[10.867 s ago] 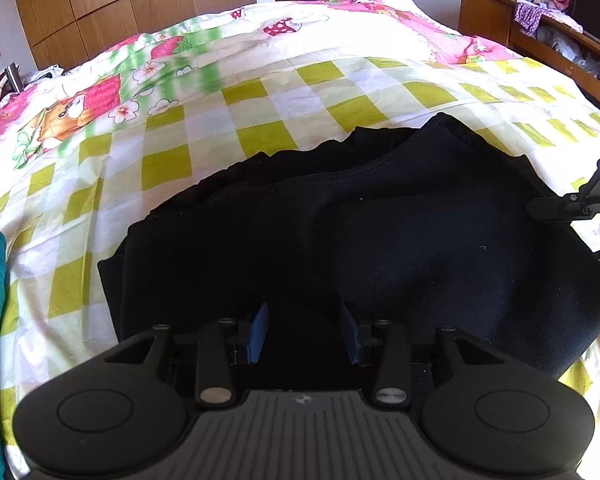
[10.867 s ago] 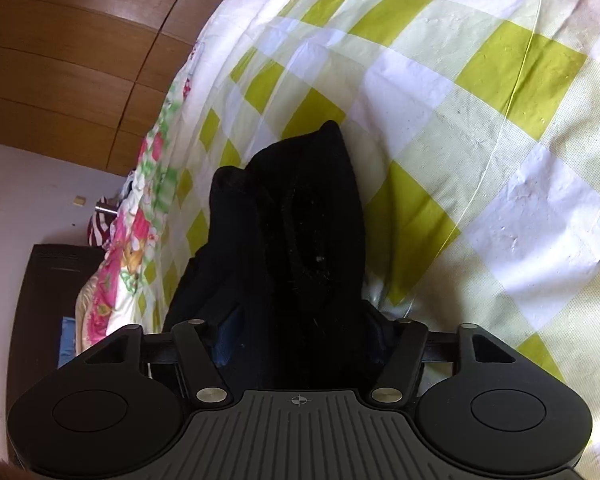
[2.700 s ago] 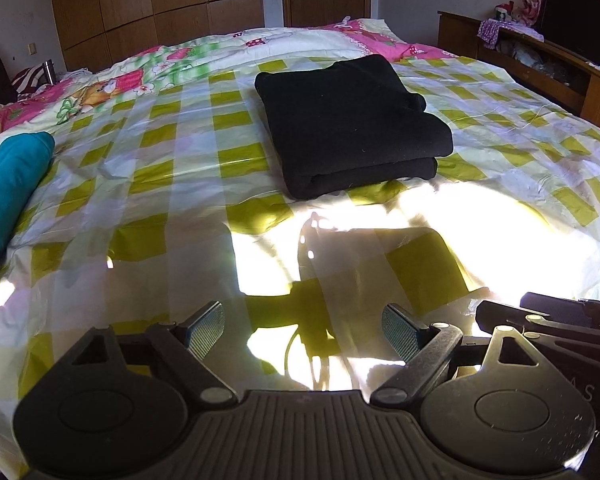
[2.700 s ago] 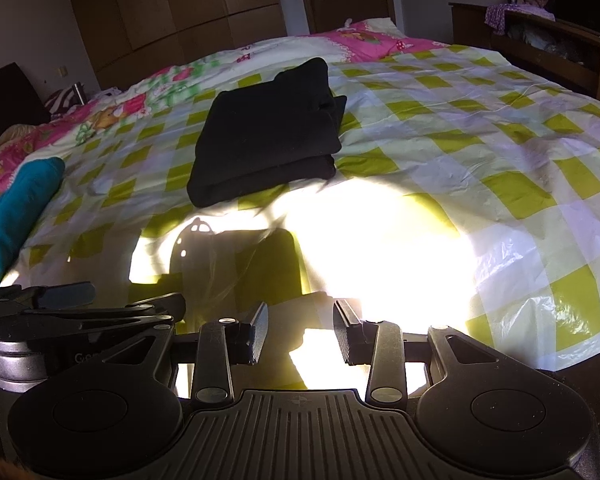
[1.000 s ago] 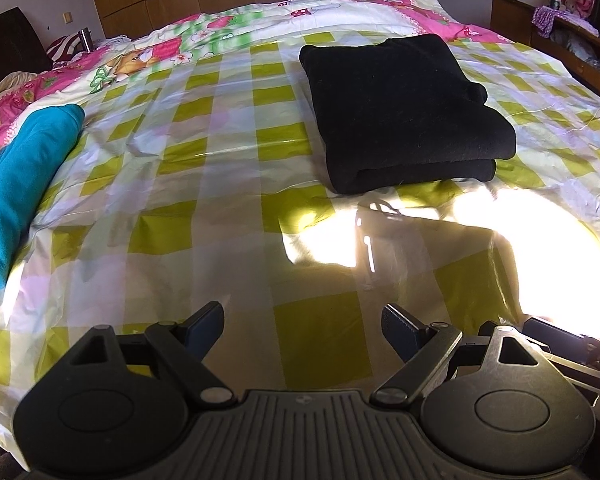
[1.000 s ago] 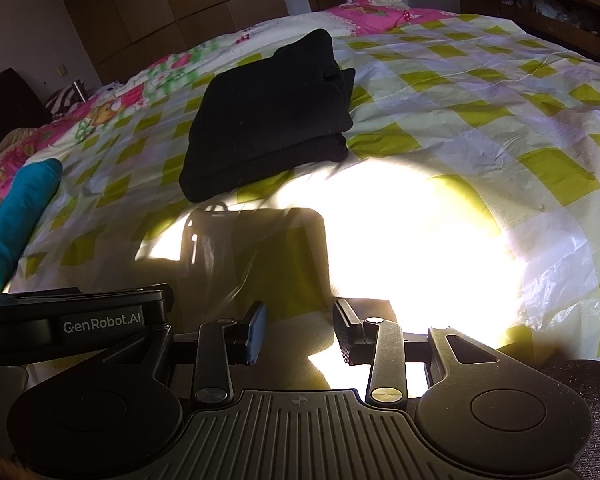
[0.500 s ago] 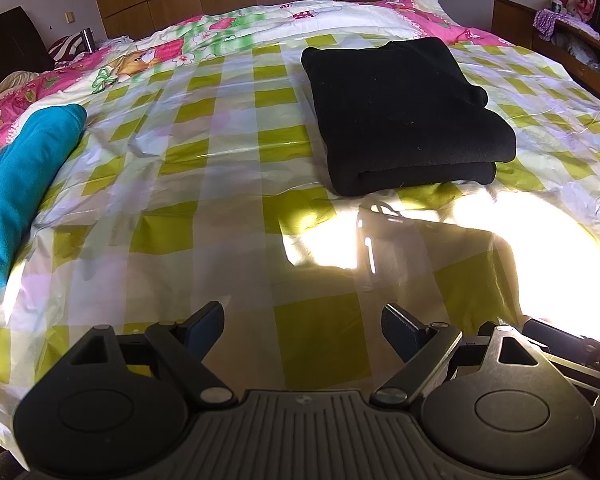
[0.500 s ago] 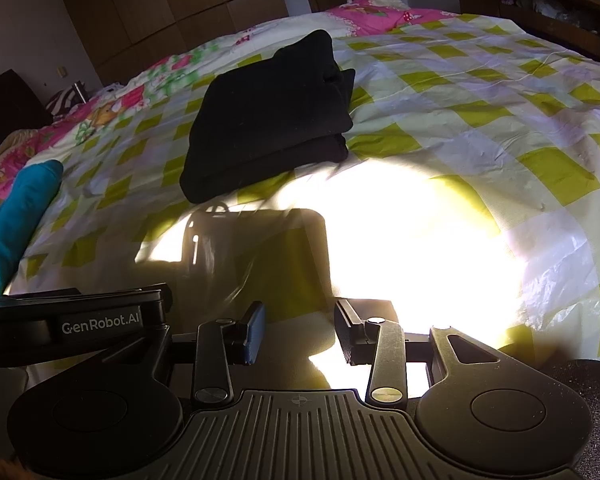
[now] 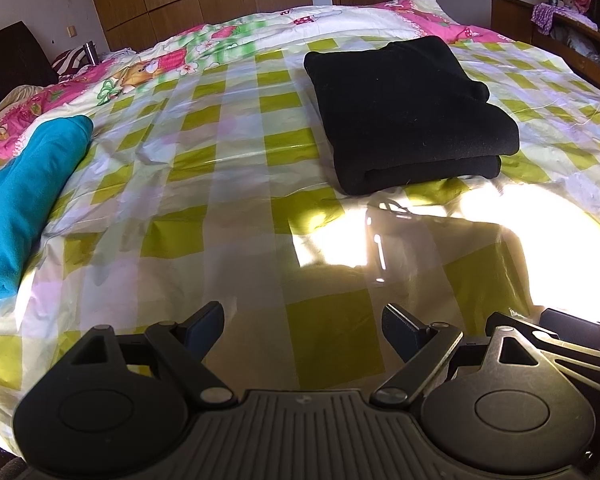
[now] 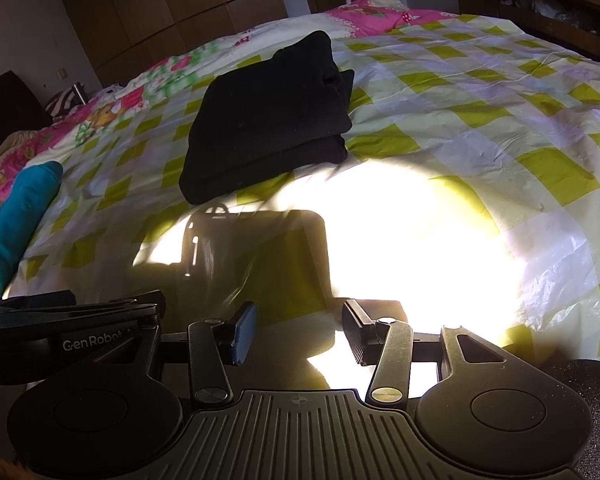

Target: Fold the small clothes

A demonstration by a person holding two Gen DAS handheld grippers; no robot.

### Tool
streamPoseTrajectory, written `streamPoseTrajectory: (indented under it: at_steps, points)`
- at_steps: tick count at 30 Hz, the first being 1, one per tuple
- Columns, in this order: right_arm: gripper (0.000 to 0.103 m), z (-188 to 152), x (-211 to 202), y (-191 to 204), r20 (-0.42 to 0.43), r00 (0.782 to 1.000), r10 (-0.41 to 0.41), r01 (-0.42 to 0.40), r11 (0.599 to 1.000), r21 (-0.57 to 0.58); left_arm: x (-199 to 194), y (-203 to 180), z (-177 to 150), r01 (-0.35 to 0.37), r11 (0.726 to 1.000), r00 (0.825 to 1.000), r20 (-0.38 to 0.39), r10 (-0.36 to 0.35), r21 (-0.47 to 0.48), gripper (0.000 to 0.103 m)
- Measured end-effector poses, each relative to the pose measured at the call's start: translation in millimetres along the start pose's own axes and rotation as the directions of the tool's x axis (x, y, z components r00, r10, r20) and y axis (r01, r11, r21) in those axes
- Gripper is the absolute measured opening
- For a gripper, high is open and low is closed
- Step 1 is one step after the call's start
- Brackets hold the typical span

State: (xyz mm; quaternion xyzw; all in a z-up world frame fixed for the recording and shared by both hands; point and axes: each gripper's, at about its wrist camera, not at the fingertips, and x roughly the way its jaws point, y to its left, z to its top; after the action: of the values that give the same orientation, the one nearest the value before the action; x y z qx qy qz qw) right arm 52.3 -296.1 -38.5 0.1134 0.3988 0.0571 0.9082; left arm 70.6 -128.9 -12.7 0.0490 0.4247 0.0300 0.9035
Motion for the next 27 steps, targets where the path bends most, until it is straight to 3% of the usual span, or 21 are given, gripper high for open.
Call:
streamPoseTrajectory:
  at_steps: [27]
  points:
    - [0.047,-0.7,1.3,-0.6,-0.006,1.0,-0.004,0.004,1.0,0.0,1.1,-0.1,-1.6,0.002,1.0,1.0,-0.006,-0.002,-0.001,0.097]
